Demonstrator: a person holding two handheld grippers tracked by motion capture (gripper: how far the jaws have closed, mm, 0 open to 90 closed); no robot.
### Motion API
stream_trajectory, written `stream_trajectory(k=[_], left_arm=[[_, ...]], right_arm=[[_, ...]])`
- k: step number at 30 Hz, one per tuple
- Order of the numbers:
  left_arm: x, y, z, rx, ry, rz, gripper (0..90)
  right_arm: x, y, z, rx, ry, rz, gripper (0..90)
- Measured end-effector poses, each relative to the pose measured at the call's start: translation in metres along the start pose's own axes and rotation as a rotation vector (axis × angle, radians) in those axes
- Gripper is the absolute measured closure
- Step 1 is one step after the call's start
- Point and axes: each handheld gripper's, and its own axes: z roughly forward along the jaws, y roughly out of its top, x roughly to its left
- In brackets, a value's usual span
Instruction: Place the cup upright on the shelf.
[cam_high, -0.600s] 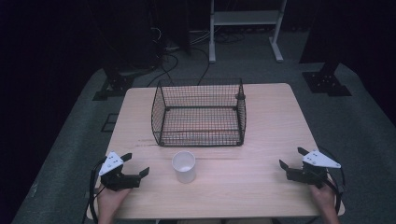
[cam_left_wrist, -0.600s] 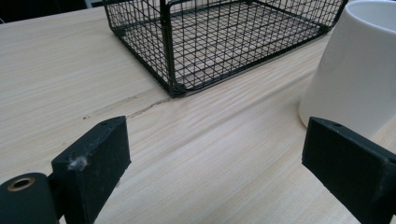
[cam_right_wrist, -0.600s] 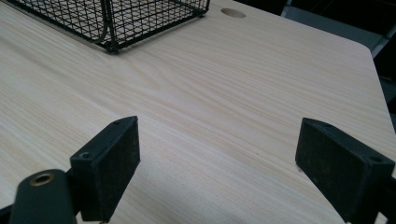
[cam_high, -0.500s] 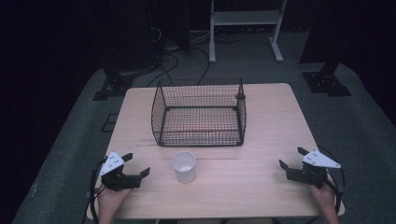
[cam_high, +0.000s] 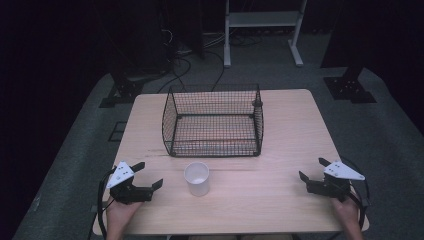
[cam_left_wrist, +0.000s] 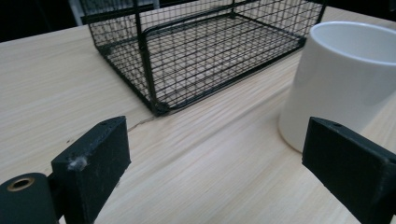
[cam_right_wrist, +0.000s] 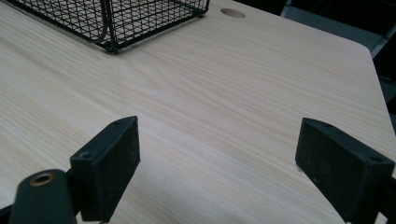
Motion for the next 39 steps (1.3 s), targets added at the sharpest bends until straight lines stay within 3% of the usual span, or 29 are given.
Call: stream_trajectory(k=[5, 14, 28, 39], left_arm=[[-0.008, 0.007, 0.004, 0.012, -0.012, 0.028, 2.9], [-0.019, 0.018, 0.006, 0.004, -0.087, 0.056, 2.9], [-0.03, 0.035, 0.004, 0.013, -0.16, 0.096, 2.1], [-0.047, 0.054, 0.007, 0.03, -0.219, 0.157, 2.1]], right_arm=[[0.0, 0.0, 0.0, 0.002, 0.0, -0.002, 13.1], [0.0, 0.0, 0.0, 0.002, 0.001, -0.002, 13.1], [0.0, 0.0, 0.0, 0.004, -0.006, 0.003, 13.1], [0.0, 0.0, 0.0, 0.005, -0.007, 0.003, 13.1]])
